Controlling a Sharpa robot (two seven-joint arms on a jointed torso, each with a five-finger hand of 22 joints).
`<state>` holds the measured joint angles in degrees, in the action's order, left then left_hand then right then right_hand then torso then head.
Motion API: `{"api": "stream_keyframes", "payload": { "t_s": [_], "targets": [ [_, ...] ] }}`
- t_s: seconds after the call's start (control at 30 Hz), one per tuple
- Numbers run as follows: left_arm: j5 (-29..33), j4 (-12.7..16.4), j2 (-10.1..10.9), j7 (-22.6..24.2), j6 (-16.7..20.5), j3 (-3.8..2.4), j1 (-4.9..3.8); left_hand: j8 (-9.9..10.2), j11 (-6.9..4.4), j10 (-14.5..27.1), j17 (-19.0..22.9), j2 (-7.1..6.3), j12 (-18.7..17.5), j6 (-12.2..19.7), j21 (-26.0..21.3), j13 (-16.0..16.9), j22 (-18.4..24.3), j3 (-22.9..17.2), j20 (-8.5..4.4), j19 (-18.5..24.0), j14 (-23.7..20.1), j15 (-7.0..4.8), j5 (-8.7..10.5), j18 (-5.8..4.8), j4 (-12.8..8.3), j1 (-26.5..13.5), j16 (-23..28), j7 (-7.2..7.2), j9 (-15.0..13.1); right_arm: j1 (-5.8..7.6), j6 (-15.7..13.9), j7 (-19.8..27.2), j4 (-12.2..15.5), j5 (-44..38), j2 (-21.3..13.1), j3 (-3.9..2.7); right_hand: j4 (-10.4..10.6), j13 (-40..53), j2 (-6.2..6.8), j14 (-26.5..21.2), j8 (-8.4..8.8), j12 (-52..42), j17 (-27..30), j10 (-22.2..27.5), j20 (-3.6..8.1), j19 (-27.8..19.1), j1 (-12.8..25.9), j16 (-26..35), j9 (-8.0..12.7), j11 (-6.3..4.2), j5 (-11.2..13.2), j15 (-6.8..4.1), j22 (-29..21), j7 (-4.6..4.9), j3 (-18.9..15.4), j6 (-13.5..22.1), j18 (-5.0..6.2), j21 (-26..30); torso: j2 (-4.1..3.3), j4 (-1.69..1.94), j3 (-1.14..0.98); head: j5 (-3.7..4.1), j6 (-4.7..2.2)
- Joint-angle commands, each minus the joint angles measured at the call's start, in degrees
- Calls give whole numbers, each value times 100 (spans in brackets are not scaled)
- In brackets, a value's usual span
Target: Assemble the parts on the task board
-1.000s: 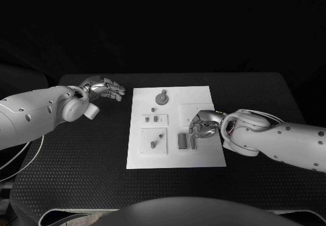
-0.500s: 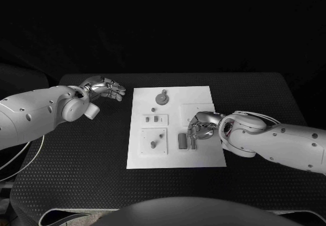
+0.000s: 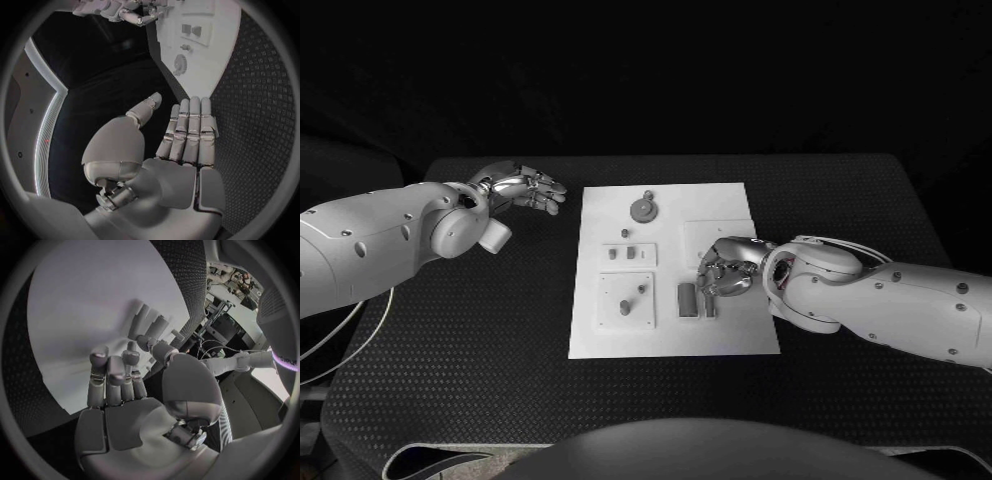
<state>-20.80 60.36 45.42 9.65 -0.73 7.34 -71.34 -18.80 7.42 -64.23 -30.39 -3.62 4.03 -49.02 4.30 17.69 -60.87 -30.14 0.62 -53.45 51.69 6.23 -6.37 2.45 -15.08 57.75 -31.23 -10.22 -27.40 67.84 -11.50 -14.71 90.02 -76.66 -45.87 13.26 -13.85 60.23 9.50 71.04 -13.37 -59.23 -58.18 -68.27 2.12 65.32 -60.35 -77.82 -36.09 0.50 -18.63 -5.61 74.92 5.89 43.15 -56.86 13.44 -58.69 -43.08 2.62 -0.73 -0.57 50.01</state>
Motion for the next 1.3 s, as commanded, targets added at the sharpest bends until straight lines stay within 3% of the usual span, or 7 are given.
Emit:
{"api": "stream_keyframes", "payload": {
  "t_s": [0.03,0.6,0.8,1.3],
  "targets": [
    [7,2,-7,35,-78,-1,-4,-32,32,1,-6,31,28,58,13,-7,-7,-32,0,26,22,11,-38,34,-3,10,28,0,10,-22,74,-51,-43,-73,-29,17,-26,-10,1,16,-20,-22,-3,-16,-18,-21,-31,24,-1,-40,28,-5,56,58,-26,26,156,30,-5,2,-5,-7,-1],
    [6,2,-16,34,-93,0,-3,-34,32,2,-10,36,28,59,13,-8,-8,-34,0,27,22,11,-38,34,0,7,31,0,11,-23,-566,553,24,690,-84,16,158,-16,110,64,-14,-35,-61,-37,-28,6,83,-6,27,-36,28,-7,59,64,-100,46,156,27,2,3,5,1,-1],
    [6,3,-12,27,-94,1,-3,-34,32,2,-12,37,28,60,13,-9,-8,-34,0,27,22,11,-38,35,0,6,33,0,12,-23,-548,539,41,697,-131,15,165,-15,112,60,-14,-38,-50,-39,-26,9,84,-2,29,-37,28,-8,59,64,-106,48,156,26,2,3,7,-4,-1],
    [6,6,2,17,-105,2,-3,-36,32,3,-17,37,28,61,12,-11,-8,-36,0,29,22,11,-38,35,-2,8,37,0,13,-22,-144,475,119,535,-277,16,183,-13,109,40,-39,-43,-20,-35,-19,3,84,13,25,-46,28,-11,62,52,-135,8,156,29,0,-6,1,-15,-1]
  ]
}}
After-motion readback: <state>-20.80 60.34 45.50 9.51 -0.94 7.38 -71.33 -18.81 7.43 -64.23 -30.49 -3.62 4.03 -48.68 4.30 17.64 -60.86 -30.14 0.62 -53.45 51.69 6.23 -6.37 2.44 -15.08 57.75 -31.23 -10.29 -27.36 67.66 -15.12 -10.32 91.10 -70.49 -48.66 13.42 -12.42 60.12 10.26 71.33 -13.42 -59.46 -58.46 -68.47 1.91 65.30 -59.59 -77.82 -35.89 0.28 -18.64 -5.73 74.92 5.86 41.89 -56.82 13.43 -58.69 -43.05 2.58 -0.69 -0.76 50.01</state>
